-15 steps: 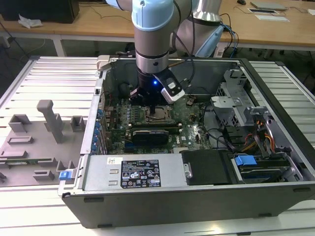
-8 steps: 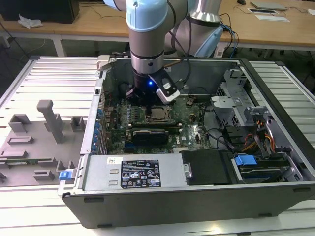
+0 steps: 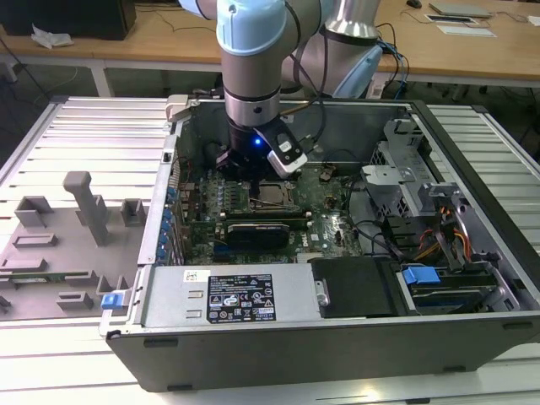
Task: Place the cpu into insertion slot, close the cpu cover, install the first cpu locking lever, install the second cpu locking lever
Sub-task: 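Close the cpu cover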
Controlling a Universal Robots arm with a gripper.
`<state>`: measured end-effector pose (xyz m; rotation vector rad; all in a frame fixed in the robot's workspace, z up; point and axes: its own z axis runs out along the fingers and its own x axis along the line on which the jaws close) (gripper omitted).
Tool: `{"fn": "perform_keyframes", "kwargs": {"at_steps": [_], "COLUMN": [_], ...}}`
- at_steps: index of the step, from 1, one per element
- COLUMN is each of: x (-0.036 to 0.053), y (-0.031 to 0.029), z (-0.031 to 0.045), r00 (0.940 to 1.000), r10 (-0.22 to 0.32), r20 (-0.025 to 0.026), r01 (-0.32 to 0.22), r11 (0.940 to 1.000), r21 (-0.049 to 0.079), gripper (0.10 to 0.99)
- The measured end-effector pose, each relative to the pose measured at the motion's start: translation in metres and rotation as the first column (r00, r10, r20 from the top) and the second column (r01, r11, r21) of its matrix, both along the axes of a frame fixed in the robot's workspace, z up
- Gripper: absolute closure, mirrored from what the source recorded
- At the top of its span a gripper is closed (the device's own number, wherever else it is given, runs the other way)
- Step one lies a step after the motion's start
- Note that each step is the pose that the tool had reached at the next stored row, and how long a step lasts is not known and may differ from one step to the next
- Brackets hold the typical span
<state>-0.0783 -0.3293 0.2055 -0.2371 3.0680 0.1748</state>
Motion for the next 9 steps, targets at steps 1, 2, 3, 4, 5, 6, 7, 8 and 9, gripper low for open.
{"fn": "perform_keyframes", "kwargs": {"at_steps": [1, 2, 3, 4, 5, 6, 7, 8, 9], "x": [0.0001, 0.0, -0.0001, -0.0001, 0.0, 0.0, 0.0004, 0.0012, 0.0025], "y": [0.0005, 0.0007, 0.0007, 0.0008, 0.0008, 0.0008, 0.0008, 0.0008, 0.0008], "z": [-0.0006, -0.0011, -0.0012, -0.0013, -0.0014, -0.0014, -0.0015, -0.0015, -0.0014], "r00": [1.0, 1.0, 1.0, 1.0, 1.0, 1.0, 1.0, 1.0, 1.0], "r10": [0.0, 0.0, 0.0, 0.0, 0.0, 0.0, 0.0, 0.0, 0.0], "r20": [0.0001, -0.0001, -0.0002, -0.0001, 0.0, -0.0001, -0.0001, 0.0, 0.0], "r01": [0.0, 0.0, 0.0, 0.0, 0.0, 0.0, 0.0, 0.0, 0.0], "r11": [1.0, 1.0, 1.0, 1.0, 1.0, 1.0, 1.0, 1.0, 1.0], "r21": [0.0, 0.0, 0.0, 0.0, 0.0, 0.0, 0.0, 0.0, 0.0], "gripper": [0.98, 0.98, 0.98, 0.98, 0.98, 0.98, 0.98, 0.98, 0.98]}}
